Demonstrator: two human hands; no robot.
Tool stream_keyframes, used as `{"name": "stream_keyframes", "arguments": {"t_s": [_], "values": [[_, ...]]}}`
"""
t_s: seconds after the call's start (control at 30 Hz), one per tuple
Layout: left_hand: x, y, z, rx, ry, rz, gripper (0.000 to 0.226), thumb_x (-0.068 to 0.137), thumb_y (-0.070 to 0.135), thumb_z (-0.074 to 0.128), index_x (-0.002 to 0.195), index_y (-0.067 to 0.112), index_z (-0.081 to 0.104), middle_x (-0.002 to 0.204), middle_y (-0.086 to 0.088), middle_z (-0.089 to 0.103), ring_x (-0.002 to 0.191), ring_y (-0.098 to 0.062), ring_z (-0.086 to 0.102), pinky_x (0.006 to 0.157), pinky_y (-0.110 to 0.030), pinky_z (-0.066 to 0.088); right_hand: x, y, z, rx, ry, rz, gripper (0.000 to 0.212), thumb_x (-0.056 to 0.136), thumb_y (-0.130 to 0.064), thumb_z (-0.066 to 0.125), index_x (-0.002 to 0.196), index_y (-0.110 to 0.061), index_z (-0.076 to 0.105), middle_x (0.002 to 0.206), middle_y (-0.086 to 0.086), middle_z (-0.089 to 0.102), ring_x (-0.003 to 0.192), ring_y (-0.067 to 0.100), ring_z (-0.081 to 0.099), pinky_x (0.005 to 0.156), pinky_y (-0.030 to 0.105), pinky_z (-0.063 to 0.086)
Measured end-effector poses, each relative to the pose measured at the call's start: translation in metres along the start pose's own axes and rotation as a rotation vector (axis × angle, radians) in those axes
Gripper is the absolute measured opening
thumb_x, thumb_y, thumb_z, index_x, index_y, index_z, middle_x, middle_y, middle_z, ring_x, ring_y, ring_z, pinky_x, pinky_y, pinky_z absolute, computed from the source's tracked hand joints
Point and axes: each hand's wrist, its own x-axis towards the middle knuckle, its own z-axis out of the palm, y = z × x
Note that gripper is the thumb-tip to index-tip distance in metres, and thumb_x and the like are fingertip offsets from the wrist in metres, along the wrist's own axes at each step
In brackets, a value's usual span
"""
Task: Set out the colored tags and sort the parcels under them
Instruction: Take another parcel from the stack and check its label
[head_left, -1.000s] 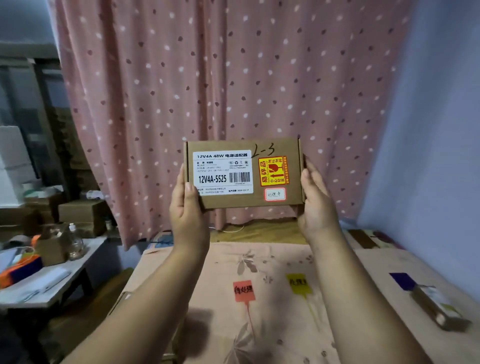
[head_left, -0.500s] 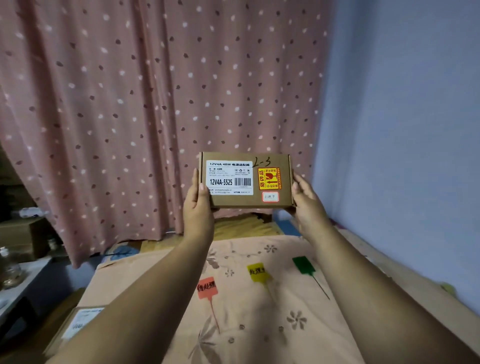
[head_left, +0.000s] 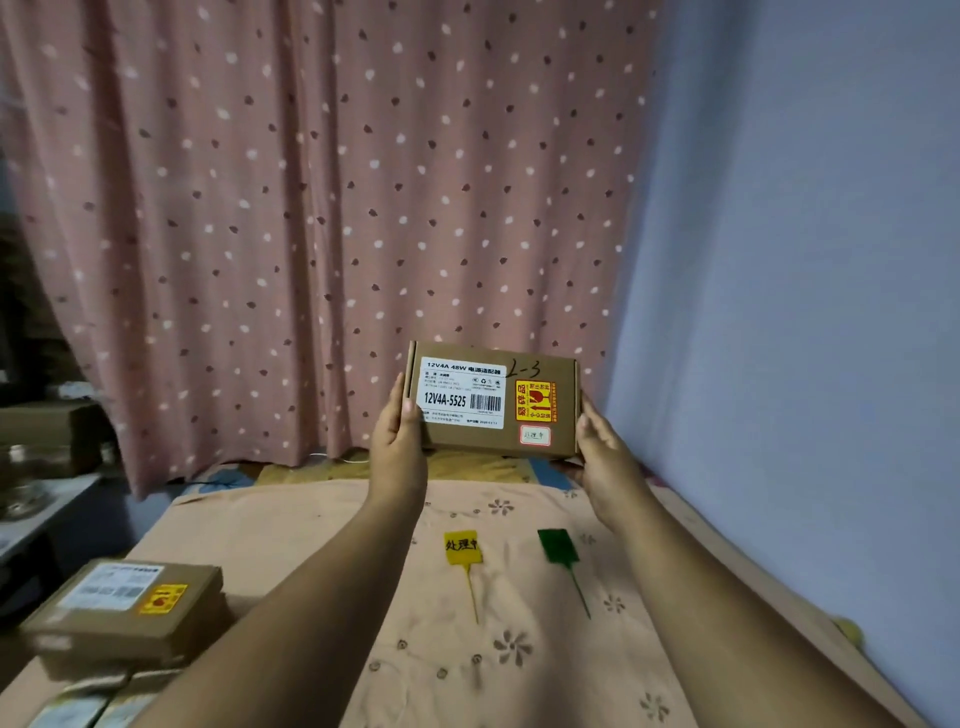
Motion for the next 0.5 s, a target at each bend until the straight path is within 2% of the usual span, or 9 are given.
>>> {"name": "stream_keyframes", "arguments": {"t_s": [0.17,0.3,0.5], "values": [[-0.012,-0.011,0.017,-0.027,0.015,-0.085,0.041,0.103,0.036,0.04,0.143,0.034,0.046,0.136,0.0,0.06,0.124,-0.021,0.057,0.101,-0.05,0.05,0.0,0.006,-0.025,0.04,-0.089,-0.003,0.043,0.1,-0.034,0.048,0.141,-0.047,0.041,0.131,-0.006,0.062,0.116,0.02,0.062,0.097,0.044,0.053],[-0.004,-0.02,0.024,-0.013,0.005,-0.147,0.04,0.104,0.033,0.038,0.144,0.029,0.045,0.125,-0.002,0.066,0.114,-0.02,0.063,0.09,-0.041,0.056,0.013,0.015,-0.032,-0.021,-0.085,-0.007,0.046,0.1,-0.033,0.05,0.142,-0.047,0.038,0.133,-0.007,0.059,0.118,0.019,0.06,0.1,0.048,0.051],[0.03,-0.043,0.027,0.008,-0.041,-0.226,0.04,0.105,0.026,0.039,0.144,0.029,0.046,0.12,-0.001,0.067,0.106,-0.019,0.063,0.092,-0.041,0.055,0.048,0.037,-0.027,0.016,-0.017,-0.019,0.05,0.1,-0.022,0.051,0.145,-0.039,0.037,0.132,-0.008,0.056,0.114,0.018,0.062,0.095,0.047,0.054]]}}
